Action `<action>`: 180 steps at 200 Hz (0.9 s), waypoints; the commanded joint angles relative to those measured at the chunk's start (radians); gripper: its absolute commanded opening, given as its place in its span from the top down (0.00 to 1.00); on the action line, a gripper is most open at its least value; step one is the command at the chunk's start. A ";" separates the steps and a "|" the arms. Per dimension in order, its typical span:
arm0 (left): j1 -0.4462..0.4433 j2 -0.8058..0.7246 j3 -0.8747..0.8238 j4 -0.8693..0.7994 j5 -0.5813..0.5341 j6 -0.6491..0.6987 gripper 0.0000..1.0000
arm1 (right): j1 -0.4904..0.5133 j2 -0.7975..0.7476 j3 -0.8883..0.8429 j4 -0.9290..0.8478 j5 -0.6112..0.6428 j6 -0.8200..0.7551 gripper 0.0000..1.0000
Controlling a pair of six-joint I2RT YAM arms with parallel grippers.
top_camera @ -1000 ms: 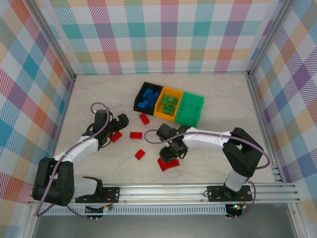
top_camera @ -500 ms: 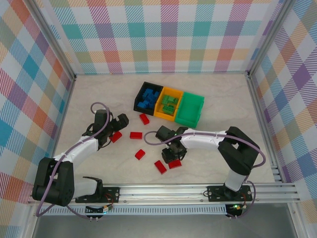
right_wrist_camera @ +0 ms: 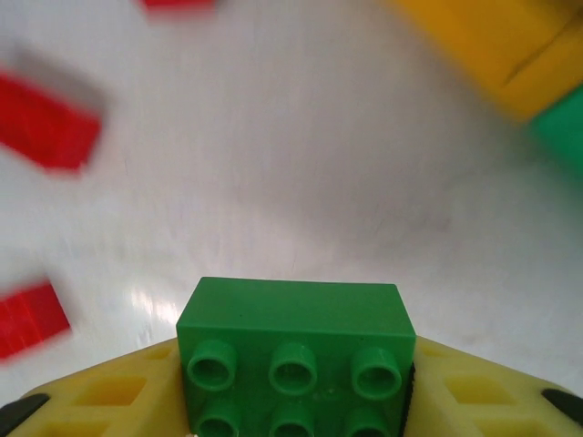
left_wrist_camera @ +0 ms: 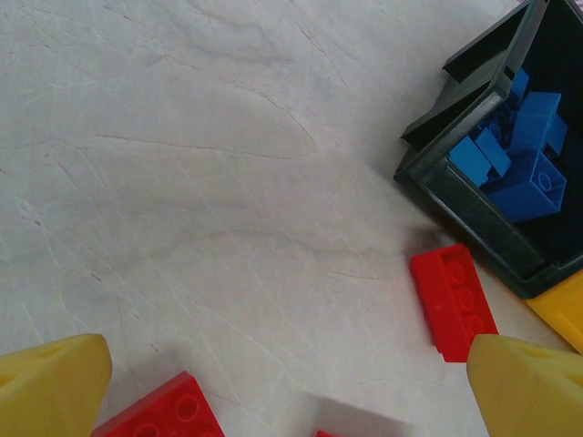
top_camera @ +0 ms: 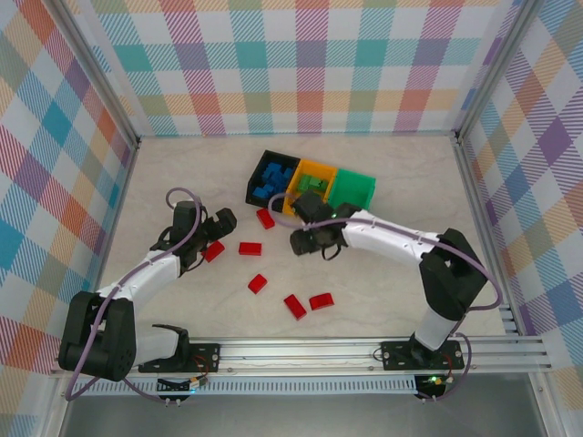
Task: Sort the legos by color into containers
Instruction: Place the lego in the container.
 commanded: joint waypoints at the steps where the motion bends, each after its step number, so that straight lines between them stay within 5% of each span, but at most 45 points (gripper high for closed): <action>1: 0.014 0.003 0.004 0.008 0.005 0.016 0.00 | -0.071 0.032 0.107 0.053 0.018 -0.031 0.48; 99: 0.014 0.004 0.011 0.003 0.010 0.020 0.00 | -0.225 0.366 0.549 0.023 0.033 -0.108 0.44; 123: 0.014 0.010 0.015 0.001 0.013 0.021 0.00 | -0.250 0.422 0.629 -0.026 0.013 -0.105 0.32; 180: 0.014 0.014 0.016 0.000 0.015 0.020 0.00 | -0.183 0.210 0.370 0.033 -0.025 -0.132 0.29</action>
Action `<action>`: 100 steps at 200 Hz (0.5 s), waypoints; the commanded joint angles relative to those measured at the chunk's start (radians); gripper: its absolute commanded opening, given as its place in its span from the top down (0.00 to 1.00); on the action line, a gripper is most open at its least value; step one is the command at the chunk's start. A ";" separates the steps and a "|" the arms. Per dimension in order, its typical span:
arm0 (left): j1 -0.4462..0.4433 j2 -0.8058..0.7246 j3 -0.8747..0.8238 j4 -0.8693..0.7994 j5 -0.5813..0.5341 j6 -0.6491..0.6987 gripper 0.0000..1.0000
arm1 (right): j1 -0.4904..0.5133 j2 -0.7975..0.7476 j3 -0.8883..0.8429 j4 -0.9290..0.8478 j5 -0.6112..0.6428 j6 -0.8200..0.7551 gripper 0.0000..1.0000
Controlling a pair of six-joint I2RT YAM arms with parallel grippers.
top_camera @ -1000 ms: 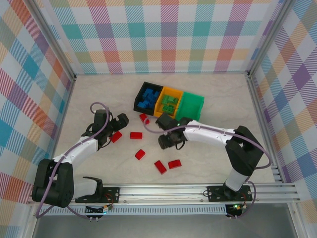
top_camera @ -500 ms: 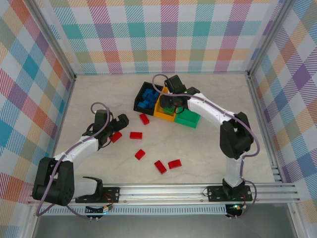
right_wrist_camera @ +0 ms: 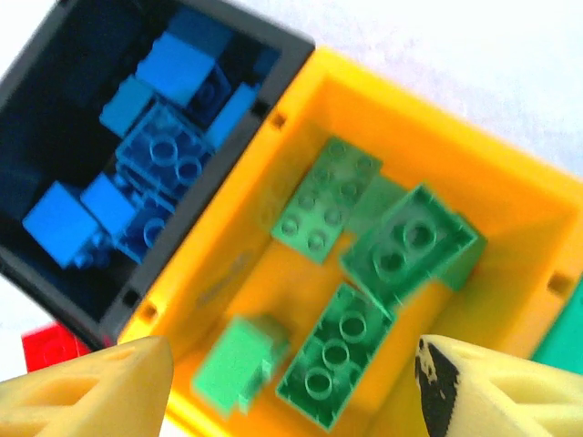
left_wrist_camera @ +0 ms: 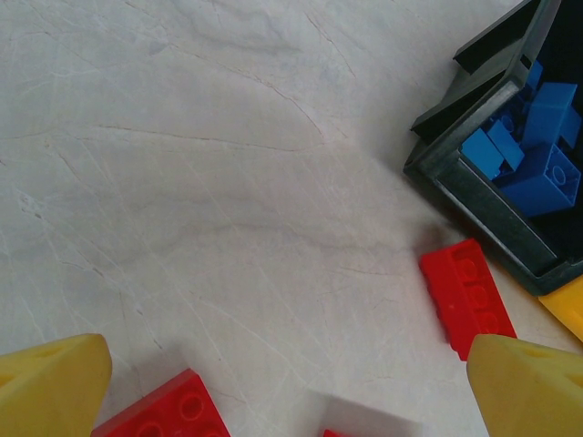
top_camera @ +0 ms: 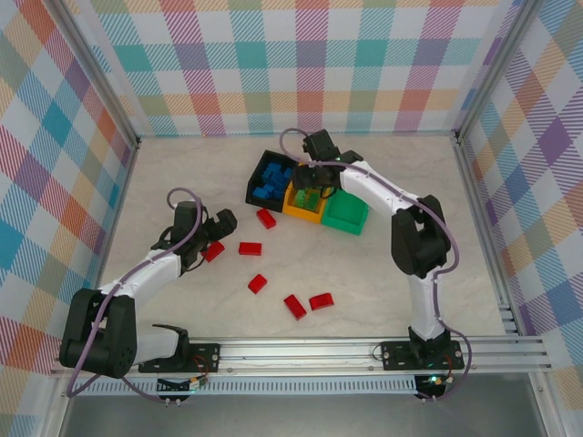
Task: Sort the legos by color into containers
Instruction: Place the lego in the container, then pick up the lego from the bottom-center of the table.
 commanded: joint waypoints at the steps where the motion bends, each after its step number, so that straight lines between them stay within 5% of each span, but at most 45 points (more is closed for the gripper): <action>1: 0.013 -0.003 0.017 0.001 0.015 0.020 0.00 | 0.057 -0.149 -0.123 0.003 -0.020 -0.030 0.29; 100: 0.014 -0.022 -0.001 0.016 0.009 0.010 0.00 | 0.377 -0.466 -0.678 0.037 -0.051 0.041 0.28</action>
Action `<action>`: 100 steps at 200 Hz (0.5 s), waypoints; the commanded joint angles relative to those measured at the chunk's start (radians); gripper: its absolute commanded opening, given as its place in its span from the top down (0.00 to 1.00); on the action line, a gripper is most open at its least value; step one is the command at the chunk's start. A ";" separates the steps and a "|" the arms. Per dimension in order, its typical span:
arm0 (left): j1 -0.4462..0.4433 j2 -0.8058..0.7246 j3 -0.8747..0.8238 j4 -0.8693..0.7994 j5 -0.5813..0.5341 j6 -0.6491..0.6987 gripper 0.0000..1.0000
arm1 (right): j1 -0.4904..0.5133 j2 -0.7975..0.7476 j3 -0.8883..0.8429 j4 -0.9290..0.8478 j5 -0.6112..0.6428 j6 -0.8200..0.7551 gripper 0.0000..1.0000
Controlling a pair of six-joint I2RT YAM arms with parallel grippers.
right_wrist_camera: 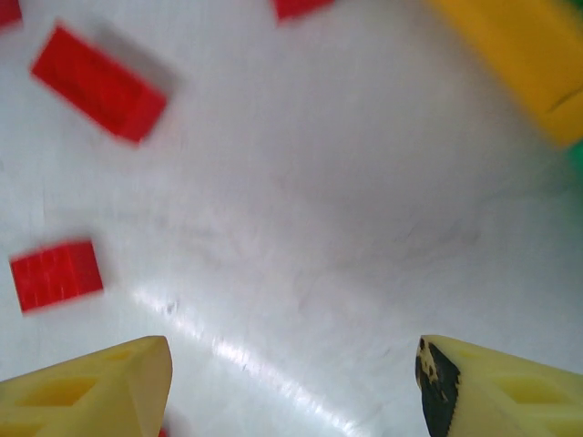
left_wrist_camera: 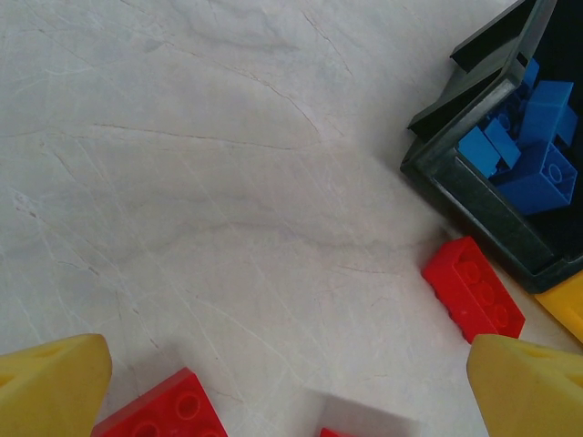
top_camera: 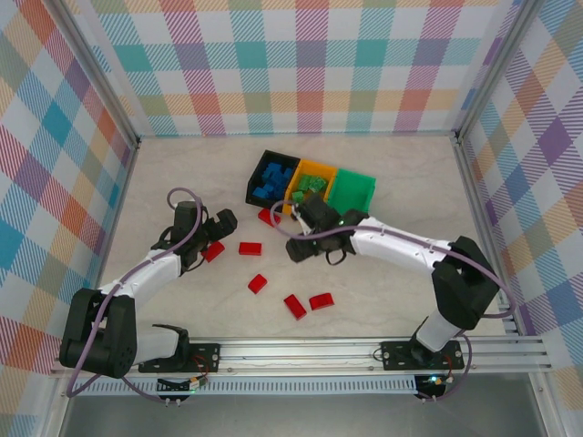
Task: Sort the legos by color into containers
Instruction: Pick up the lego from the bottom-center of the table.
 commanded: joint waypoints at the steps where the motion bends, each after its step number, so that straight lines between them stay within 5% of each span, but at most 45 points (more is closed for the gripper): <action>1: 0.014 -0.021 -0.001 0.014 0.003 0.010 0.00 | 0.077 -0.028 -0.066 0.004 -0.002 0.045 0.28; 100: 0.013 -0.035 -0.001 0.008 -0.003 0.013 0.00 | 0.283 0.038 -0.092 -0.039 -0.003 0.163 0.28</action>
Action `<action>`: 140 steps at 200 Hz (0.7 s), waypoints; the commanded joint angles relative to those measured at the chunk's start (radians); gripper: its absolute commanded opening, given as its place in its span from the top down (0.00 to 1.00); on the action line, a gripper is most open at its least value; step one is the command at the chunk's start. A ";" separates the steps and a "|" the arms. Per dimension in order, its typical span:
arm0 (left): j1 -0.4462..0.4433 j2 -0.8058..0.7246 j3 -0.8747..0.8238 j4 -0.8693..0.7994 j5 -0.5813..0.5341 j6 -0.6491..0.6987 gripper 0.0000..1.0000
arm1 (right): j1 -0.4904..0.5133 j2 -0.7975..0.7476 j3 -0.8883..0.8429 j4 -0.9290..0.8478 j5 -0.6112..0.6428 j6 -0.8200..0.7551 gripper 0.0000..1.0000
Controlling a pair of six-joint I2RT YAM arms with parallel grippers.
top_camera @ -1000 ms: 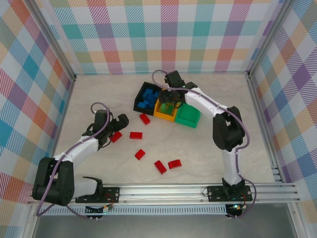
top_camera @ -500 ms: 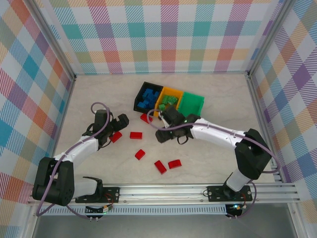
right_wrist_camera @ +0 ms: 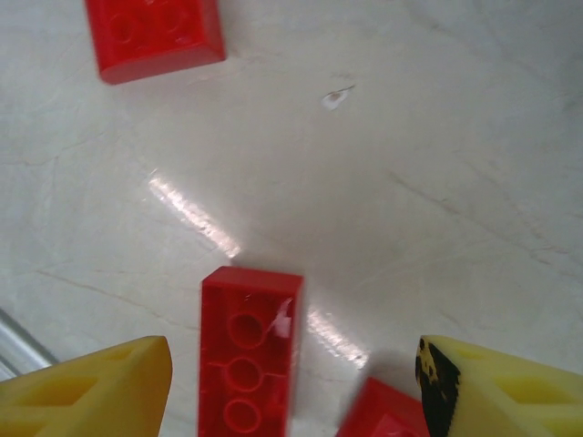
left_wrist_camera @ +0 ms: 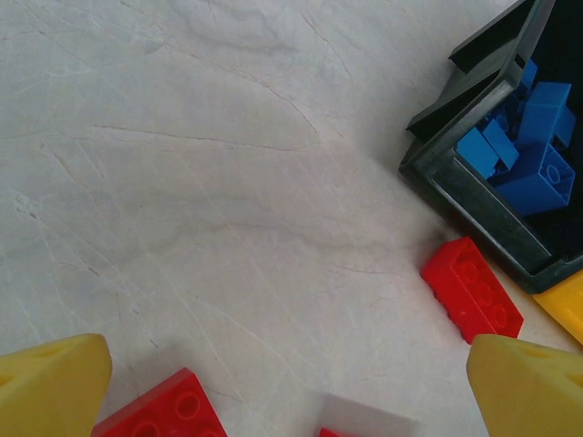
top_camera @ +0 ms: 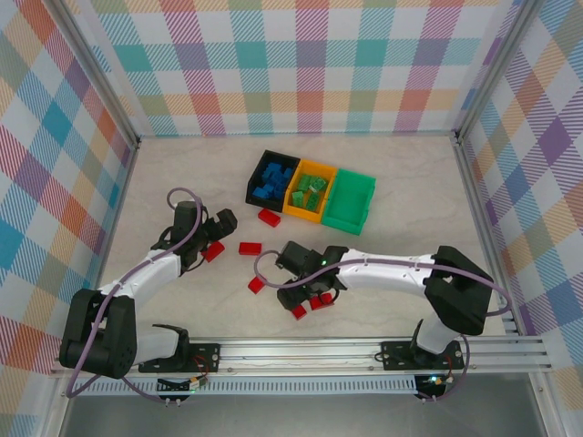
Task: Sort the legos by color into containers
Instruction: Pick up the lego from the bottom-center of the table.
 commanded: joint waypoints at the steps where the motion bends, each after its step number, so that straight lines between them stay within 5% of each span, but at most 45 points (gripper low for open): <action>1: 0.013 -0.031 -0.001 0.008 -0.003 0.012 0.00 | 0.027 0.036 0.025 -0.031 0.020 0.041 0.28; 71: 0.013 -0.032 0.004 -0.002 -0.007 0.014 0.00 | 0.093 0.151 0.066 -0.061 0.092 0.067 0.34; 112: 0.013 -0.030 0.005 -0.006 -0.013 0.015 0.00 | 0.096 0.139 0.049 -0.045 0.139 0.096 0.62; 140: 0.014 -0.035 0.002 -0.004 -0.010 0.015 0.00 | 0.092 0.060 0.020 -0.014 0.199 0.105 0.67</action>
